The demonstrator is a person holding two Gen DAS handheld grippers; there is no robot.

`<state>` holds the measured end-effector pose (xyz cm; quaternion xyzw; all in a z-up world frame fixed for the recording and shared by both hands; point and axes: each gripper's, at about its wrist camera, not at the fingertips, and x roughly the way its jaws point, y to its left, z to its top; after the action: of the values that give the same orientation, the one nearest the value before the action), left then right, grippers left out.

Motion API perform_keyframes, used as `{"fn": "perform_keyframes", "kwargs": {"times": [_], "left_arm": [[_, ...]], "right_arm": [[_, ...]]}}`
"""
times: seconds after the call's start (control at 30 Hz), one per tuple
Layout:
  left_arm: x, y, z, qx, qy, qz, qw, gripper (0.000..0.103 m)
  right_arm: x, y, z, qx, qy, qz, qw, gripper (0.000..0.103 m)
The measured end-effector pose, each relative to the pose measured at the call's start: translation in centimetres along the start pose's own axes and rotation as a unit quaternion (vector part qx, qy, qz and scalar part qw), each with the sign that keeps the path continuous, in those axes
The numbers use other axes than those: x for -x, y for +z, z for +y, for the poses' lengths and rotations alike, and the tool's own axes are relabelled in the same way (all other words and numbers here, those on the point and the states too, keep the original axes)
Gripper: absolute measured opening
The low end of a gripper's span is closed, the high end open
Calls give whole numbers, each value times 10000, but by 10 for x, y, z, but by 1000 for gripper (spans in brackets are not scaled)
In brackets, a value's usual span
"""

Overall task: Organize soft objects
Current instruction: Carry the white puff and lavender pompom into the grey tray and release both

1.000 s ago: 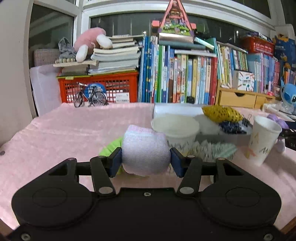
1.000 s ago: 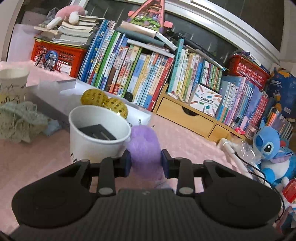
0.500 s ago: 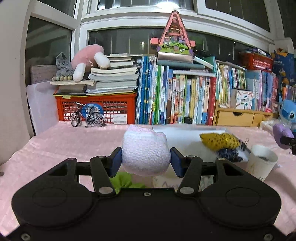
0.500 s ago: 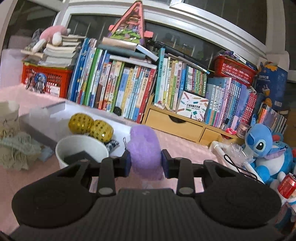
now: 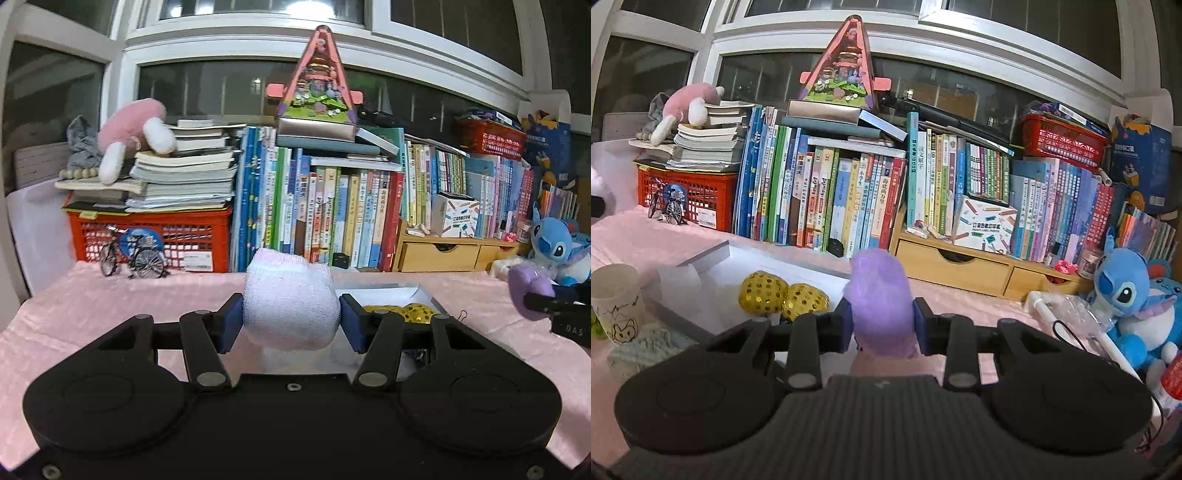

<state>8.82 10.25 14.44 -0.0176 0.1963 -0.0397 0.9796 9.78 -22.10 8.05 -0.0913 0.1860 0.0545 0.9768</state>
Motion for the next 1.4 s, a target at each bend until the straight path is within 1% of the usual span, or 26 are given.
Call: {"fn": "perform_keyframes", "kwargs": {"times": [0.13,0.23,0.37,0.5,0.7,0.83,0.9,1.03,1.13,1.3,1.4], "left_arm": [[-14,14,-9,12,-185,91,9998,53],[-23,24,-19,-84,-295,119,9995,53],[-36,36,-33,-132,-395,152,9990,53],[-54,46,-44,-87,-545,349,9979,53],[-86,58,-59,-130,-569,630,9963,53],[-107,63,-63,-11,-539,831,9951,53],[-121,65,-63,93,-550,1001,9934,53],[-152,72,-65,283,-581,1467,9871,53],[-171,78,-66,407,-571,1657,9837,53],[-201,85,-78,415,-640,2025,9763,53],[-216,87,-85,433,-705,2201,9720,53]], "right_arm": [[-12,6,-1,-306,196,163,9992,39],[-19,11,-2,-506,329,215,9979,39],[-27,20,-3,-663,407,296,9965,39],[-38,27,-8,-963,529,440,9930,38],[-54,36,-13,-1225,608,625,9886,38],[-65,42,-15,-1375,671,724,9856,38],[-72,44,-16,-1482,716,787,9832,38],[-86,51,-19,-1654,796,941,9785,38],[-97,58,-20,-1748,810,1074,9754,38],[-114,72,-18,-1787,797,1255,9726,38],[-126,77,-20,-1891,800,1379,9689,38]]}}
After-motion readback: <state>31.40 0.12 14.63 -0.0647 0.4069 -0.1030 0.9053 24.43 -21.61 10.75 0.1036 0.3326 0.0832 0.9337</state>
